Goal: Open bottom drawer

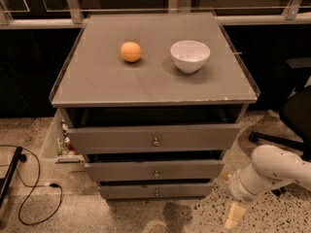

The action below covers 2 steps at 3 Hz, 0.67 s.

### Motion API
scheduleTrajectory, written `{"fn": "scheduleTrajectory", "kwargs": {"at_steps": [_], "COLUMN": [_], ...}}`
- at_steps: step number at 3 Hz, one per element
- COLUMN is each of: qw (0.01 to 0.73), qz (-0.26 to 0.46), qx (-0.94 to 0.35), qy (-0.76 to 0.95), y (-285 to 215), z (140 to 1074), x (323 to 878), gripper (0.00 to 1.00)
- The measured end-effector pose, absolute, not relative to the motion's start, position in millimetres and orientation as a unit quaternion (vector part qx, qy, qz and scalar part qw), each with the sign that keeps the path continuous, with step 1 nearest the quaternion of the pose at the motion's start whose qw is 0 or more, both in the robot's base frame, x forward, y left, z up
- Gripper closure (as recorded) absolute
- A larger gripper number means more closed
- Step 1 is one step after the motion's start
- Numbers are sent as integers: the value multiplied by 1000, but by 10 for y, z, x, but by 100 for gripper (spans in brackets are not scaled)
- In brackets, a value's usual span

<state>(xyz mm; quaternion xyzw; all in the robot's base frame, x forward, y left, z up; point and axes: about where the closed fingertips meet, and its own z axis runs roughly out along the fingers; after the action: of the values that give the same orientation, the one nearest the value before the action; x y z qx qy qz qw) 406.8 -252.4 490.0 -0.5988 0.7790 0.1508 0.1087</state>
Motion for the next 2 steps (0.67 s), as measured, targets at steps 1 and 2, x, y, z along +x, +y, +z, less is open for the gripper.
{"fn": "scheduleTrajectory", "kwargs": {"at_steps": [1, 2], "qw": [104, 116], "qz": [160, 159], "qx": [-596, -608], "qy": [780, 769], "y": [-2508, -2462], "z": [4801, 4817], "x": [4022, 3965], "gripper": [0, 0]}}
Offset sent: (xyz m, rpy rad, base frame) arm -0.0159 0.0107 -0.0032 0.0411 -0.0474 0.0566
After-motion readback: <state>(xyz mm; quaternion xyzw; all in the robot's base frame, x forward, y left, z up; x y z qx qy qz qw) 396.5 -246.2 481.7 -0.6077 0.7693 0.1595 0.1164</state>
